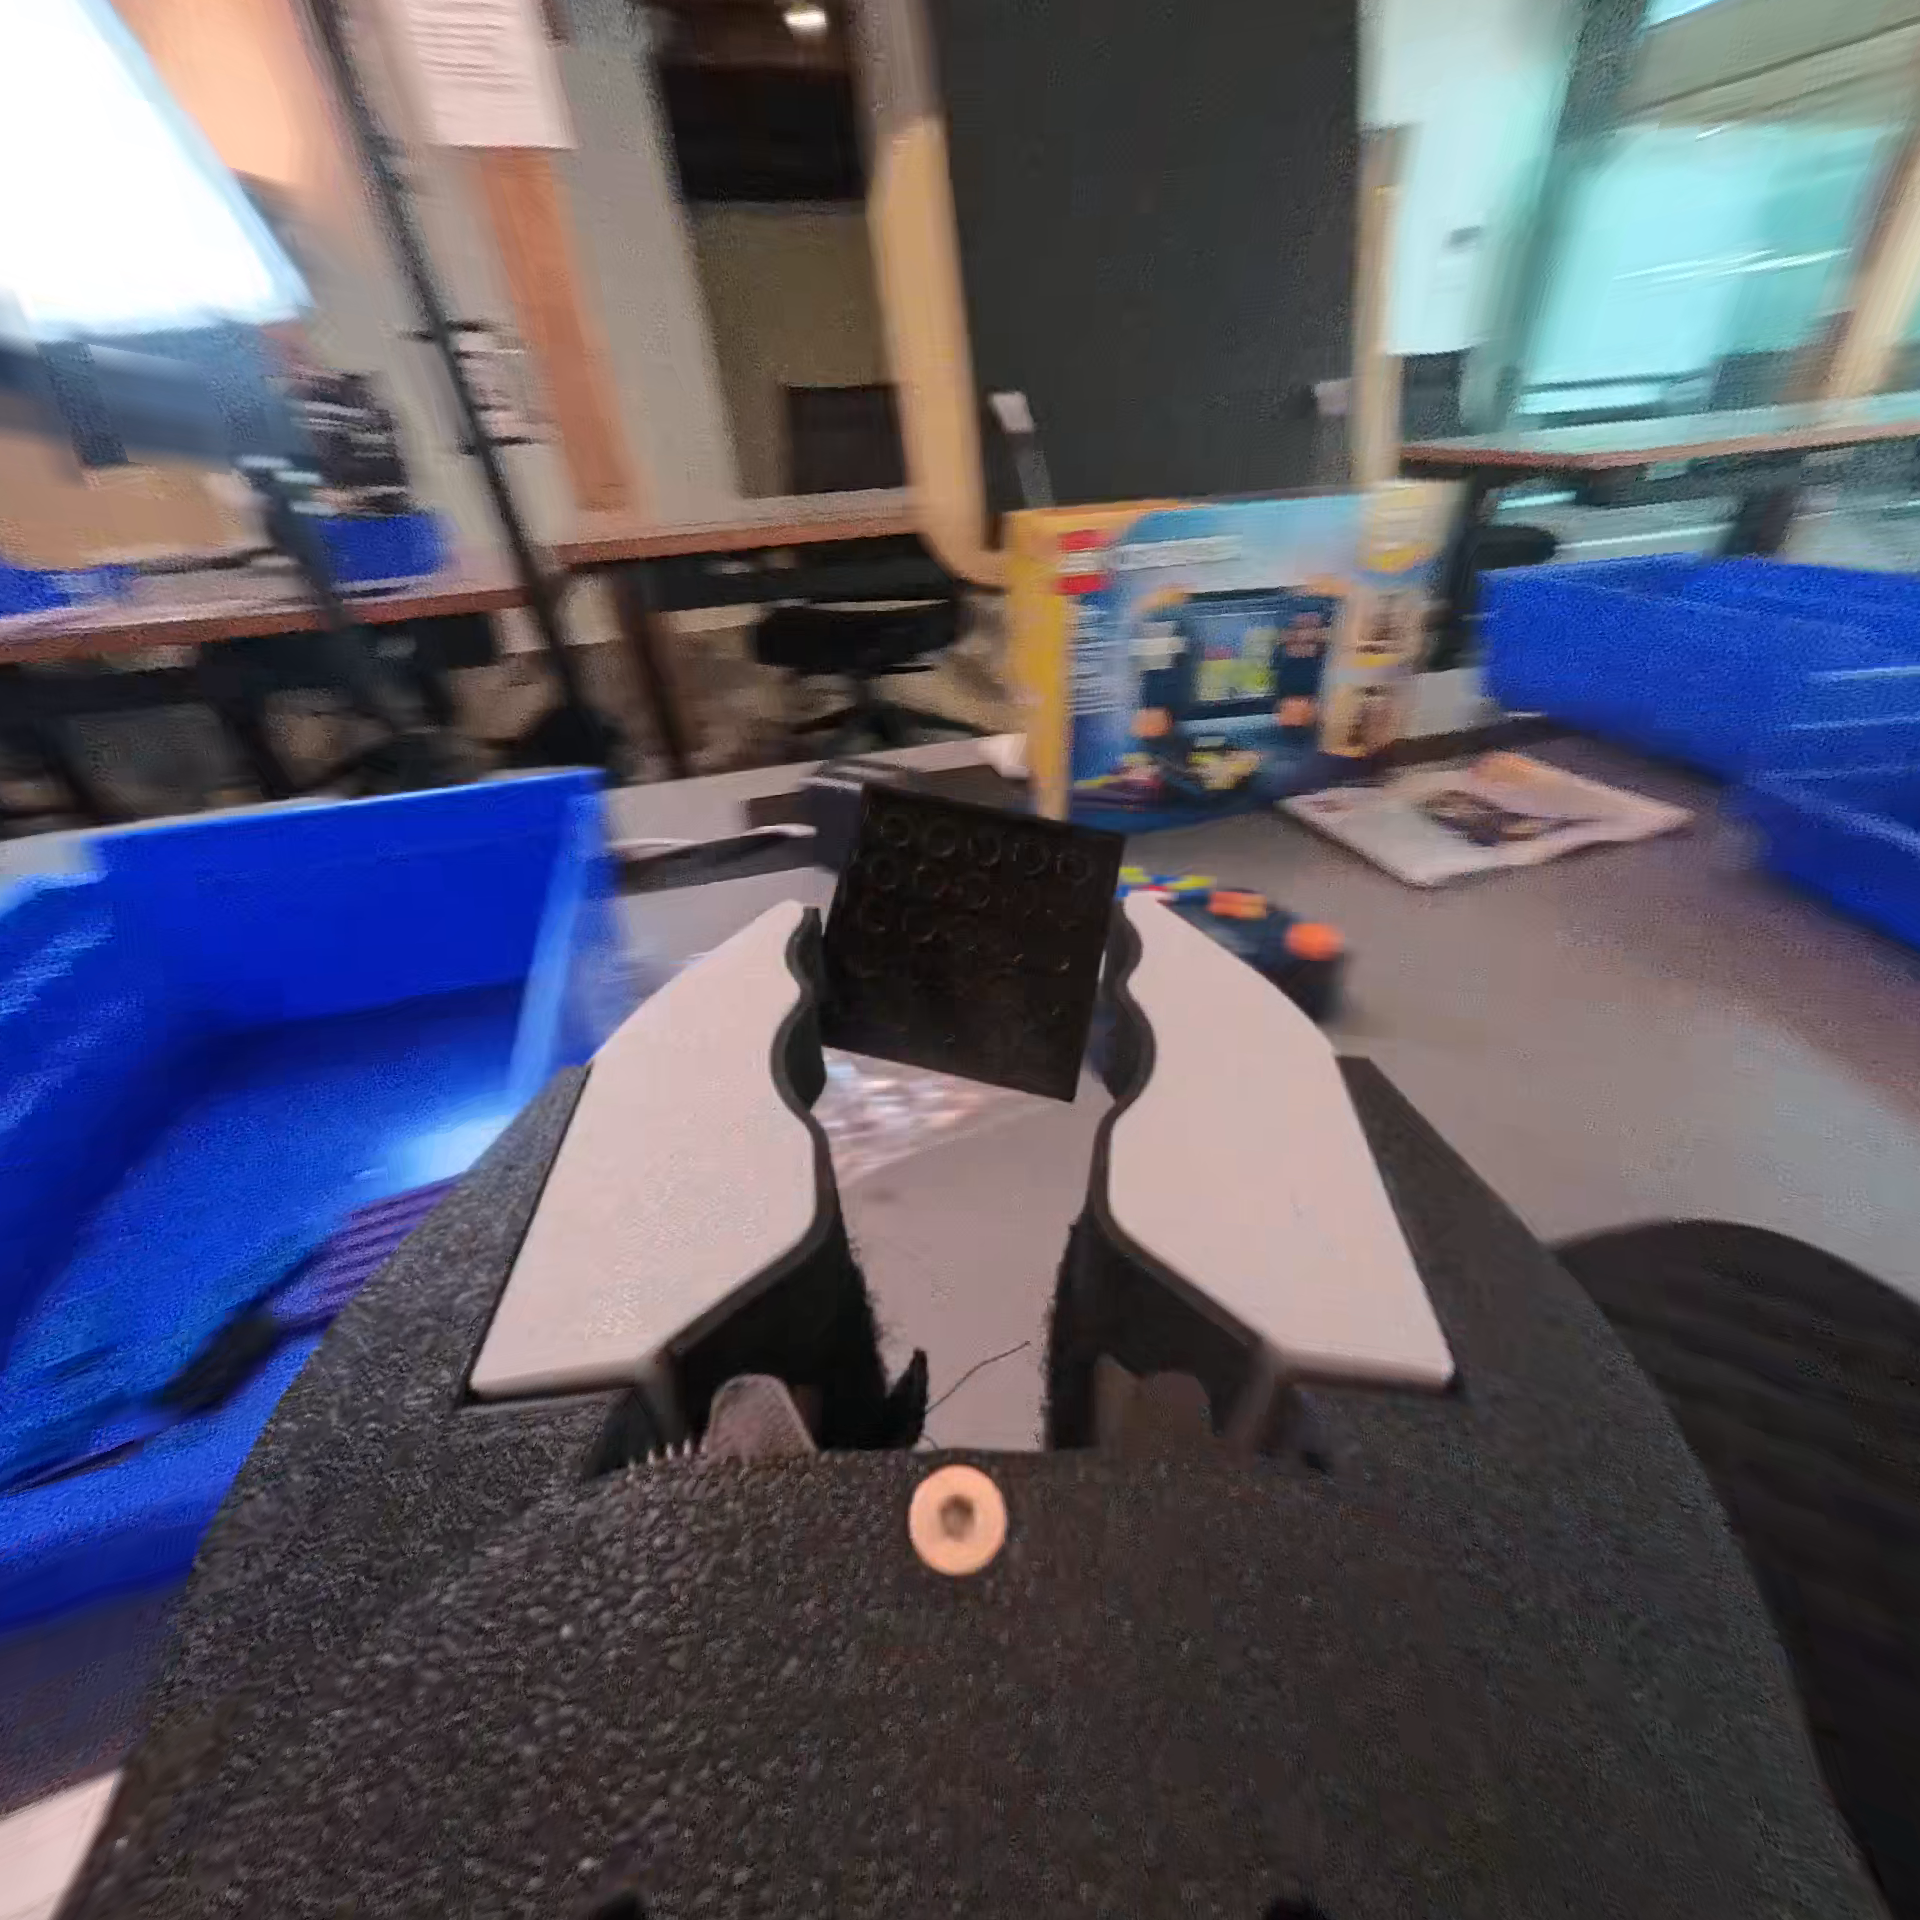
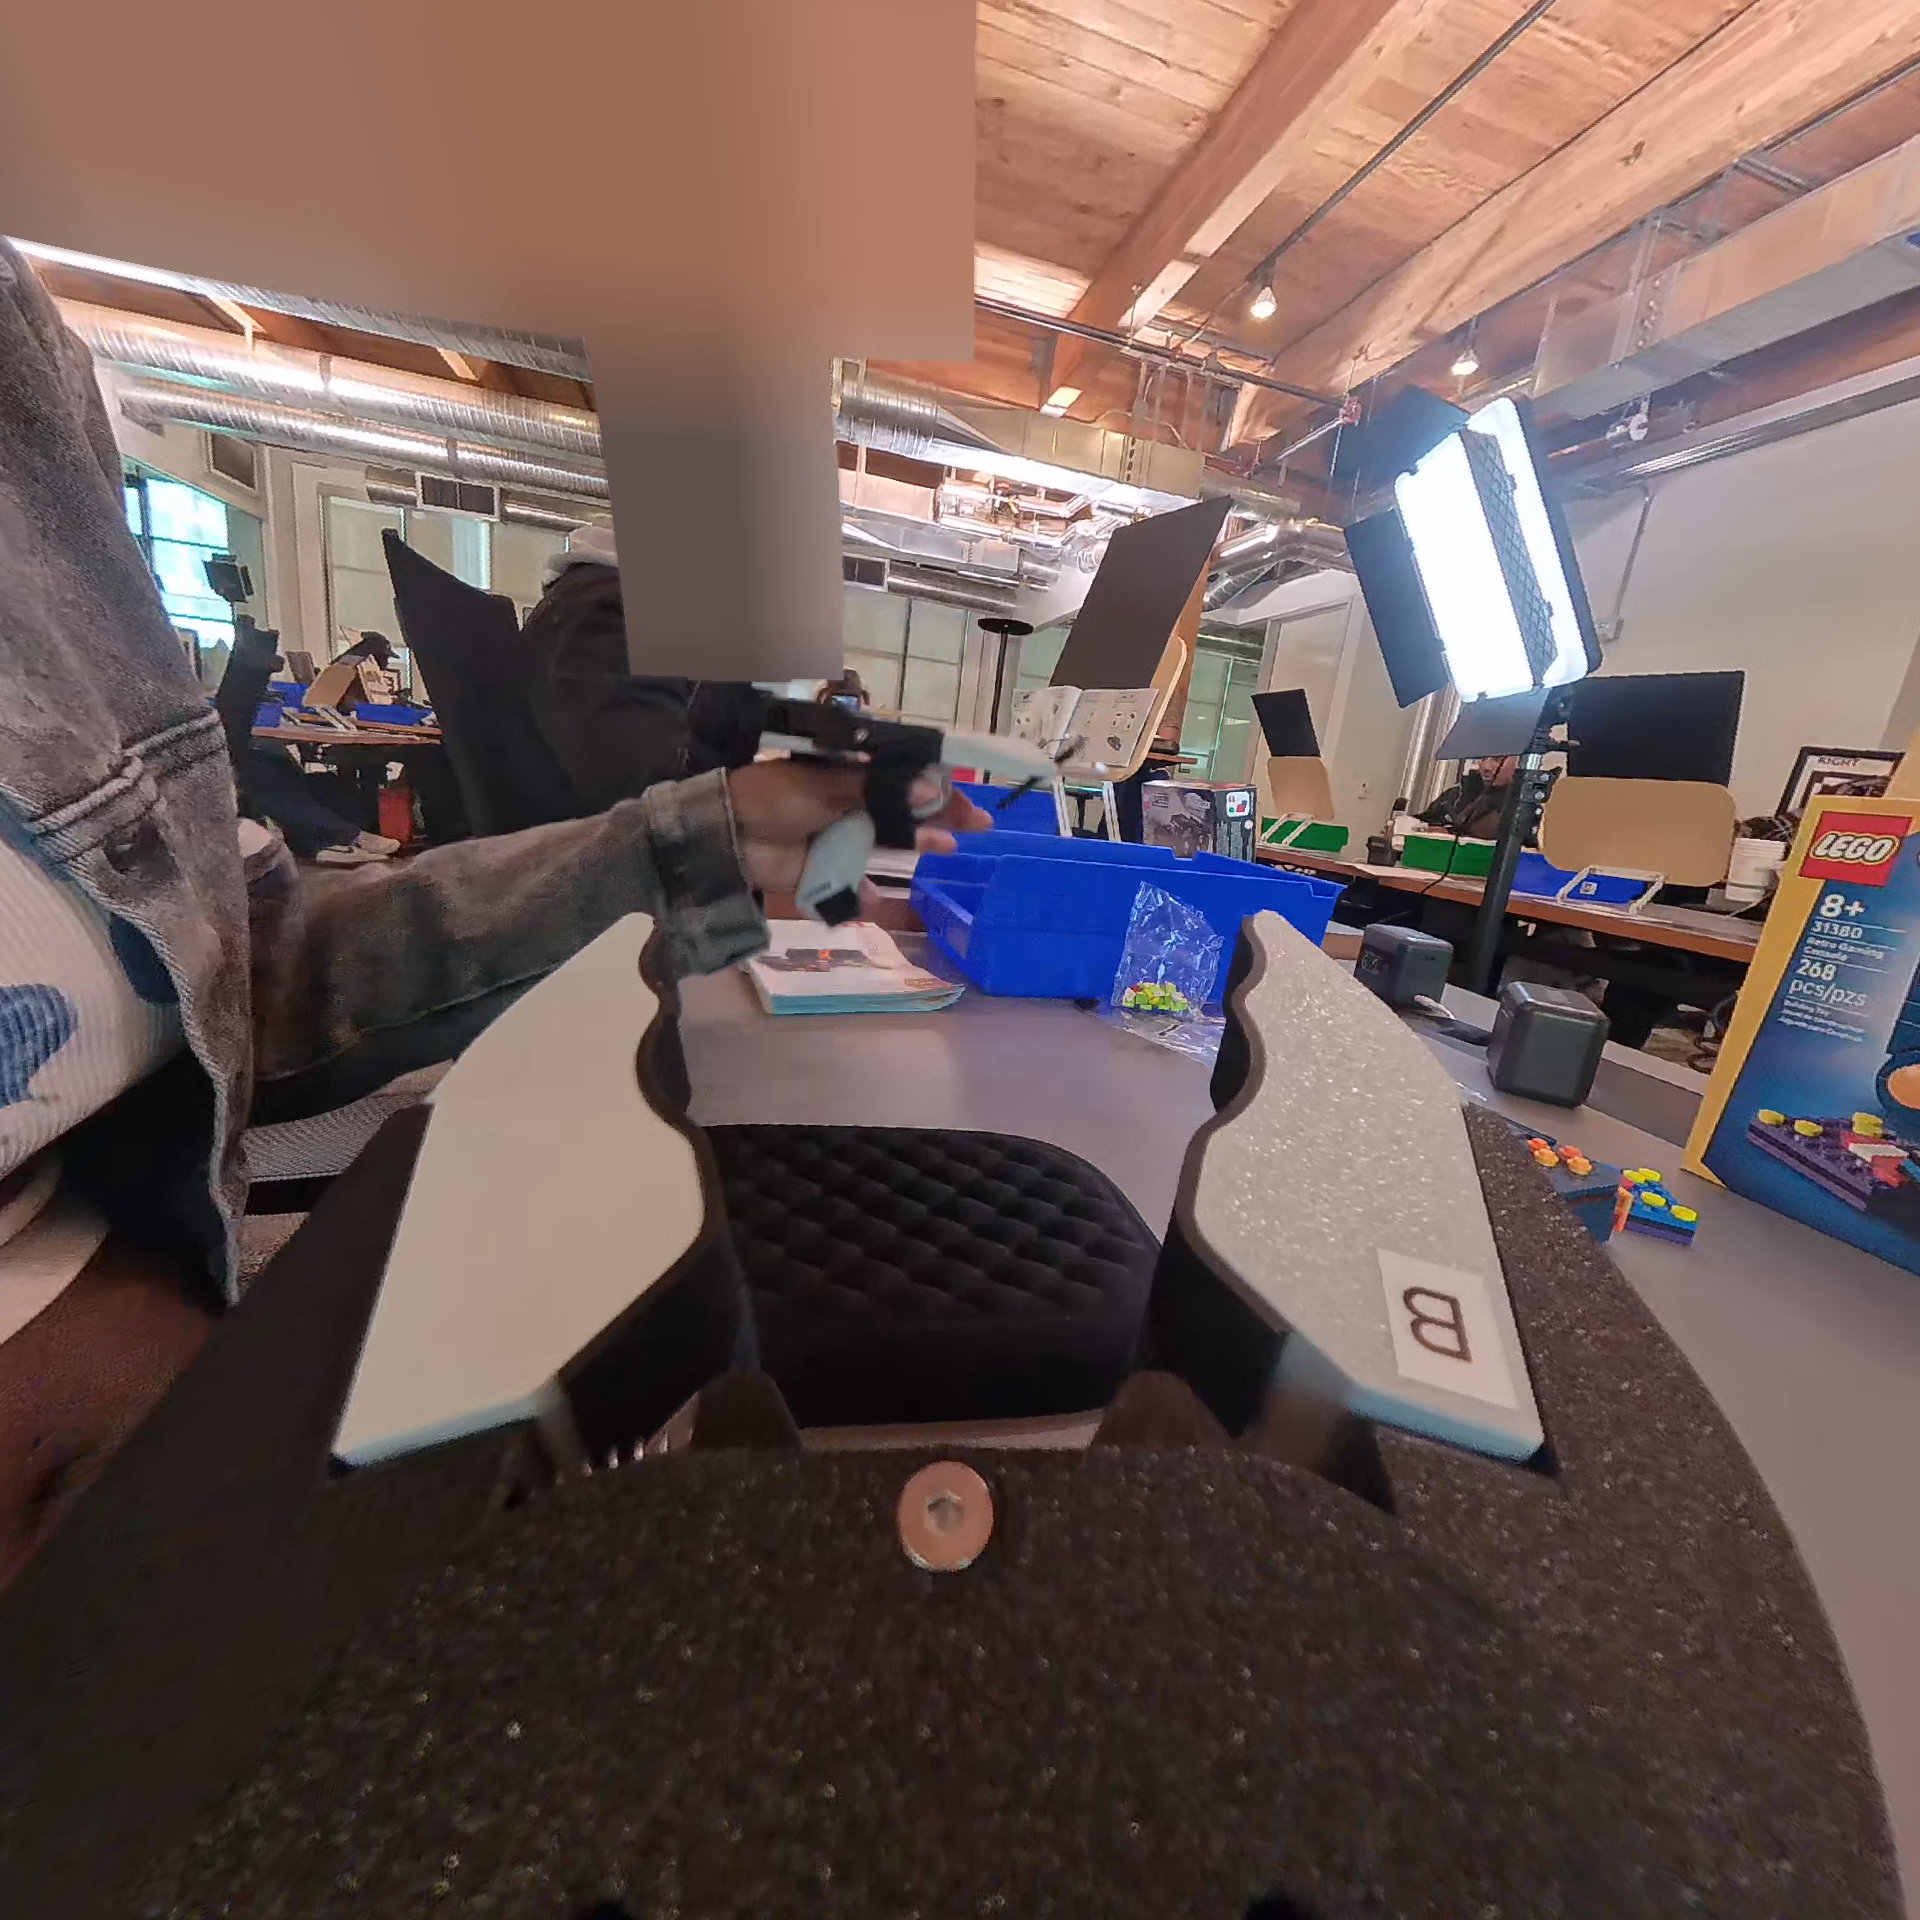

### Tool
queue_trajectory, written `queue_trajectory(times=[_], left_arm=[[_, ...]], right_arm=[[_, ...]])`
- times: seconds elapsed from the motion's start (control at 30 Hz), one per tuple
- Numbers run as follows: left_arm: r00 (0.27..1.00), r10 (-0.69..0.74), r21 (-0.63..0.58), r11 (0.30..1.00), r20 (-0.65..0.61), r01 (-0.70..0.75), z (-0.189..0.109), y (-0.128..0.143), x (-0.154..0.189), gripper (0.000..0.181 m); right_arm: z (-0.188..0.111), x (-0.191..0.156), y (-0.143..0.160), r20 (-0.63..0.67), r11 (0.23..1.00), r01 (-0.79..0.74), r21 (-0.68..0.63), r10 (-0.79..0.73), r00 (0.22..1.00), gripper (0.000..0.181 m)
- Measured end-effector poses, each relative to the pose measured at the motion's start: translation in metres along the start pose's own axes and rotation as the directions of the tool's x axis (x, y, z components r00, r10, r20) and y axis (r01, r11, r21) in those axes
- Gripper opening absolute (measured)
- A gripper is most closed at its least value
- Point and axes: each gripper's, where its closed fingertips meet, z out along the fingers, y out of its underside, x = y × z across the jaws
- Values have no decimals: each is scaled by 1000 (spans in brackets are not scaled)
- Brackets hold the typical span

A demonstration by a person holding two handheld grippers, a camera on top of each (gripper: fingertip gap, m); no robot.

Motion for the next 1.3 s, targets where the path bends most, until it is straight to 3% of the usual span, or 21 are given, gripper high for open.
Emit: queue_trajectory(times=[0.1,0.17,0.2,0.23,0.27,0.3,0.33,0.4,0.47,0.53,0.6,0.63,0.67,0.73,0.8,0.83,0.93,1.03,1.1,1.3], left_arm=[[935,100,-133,989,341,-57,-11,-3,-108,51],[918,83,-252,967,388,19,-2,13,-154,51],[932,54,-331,941,359,74,7,29,-166,51],[952,2,-388,913,306,123,17,41,-168,63],[962,-71,-423,888,262,181,26,51,-166,103],[961,-134,-443,866,242,232,32,57,-164,131],[960,-154,-431,868,235,245,36,57,-163,141],[970,-85,-343,925,229,162,37,44,-158,140],[973,-6,-184,982,229,50,33,16,-140,135],[994,20,141,989,110,-36,22,-34,-85,121],[995,53,500,866,-83,-5,-10,-82,-9,107],[983,49,584,809,-178,66,-27,-94,24,104],[957,40,604,783,-288,149,-37,-99,56,114],[881,46,554,793,-470,254,-47,-93,116,140],[861,98,536,816,-498,217,-52,-81,153,146],[858,107,528,824,-502,206,-53,-75,164,146],[822,59,460,850,-566,256,-52,-60,188,146],[811,8,436,846,-585,307,-49,-54,187,143],[804,-29,429,834,-594,348,-48,-54,181,141],[823,-50,419,842,-566,340,-46,-48,167,140]], right_arm=[[0,0,0,-1,1000,2,-1,-2,1000,100],[0,0,0,1,1000,3,-1,-3,1000,100],[0,0,0,1,1000,3,-1,-3,1000,100],[0,0,0,1,1000,4,-2,-4,1000,100],[0,0,0,0,1000,3,-1,-3,1000,100],[0,0,0,-3,1000,2,0,-2,1000,100],[0,1,0,-6,1000,0,0,0,1000,100],[0,2,0,-12,1000,2,1,-2,1000,101],[0,2,0,-15,1000,5,-2,-5,1000,100],[1,2,0,-21,1000,19,-7,-19,1000,100],[0,6,-3,-67,997,76,-15,-76,995,100],[-1,9,-7,-107,993,114,-16,-115,988,99],[-3,12,-14,-151,988,155,-24,-157,976,99],[-13,27,-30,-283,957,265,-119,-288,915,98],[-40,61,-45,-415,867,336,-368,-476,775,90],[-59,76,-46,-411,793,309,-524,-554,724,92],[-141,119,-33,-307,470,75,-879,-679,667,85],[-183,140,-16,-73,160,60,-985,-715,696,61],[-205,139,2,102,-51,91,-995,-656,748,25],[-247,138,-11,50,-61,15,-998,-625,779,25]])
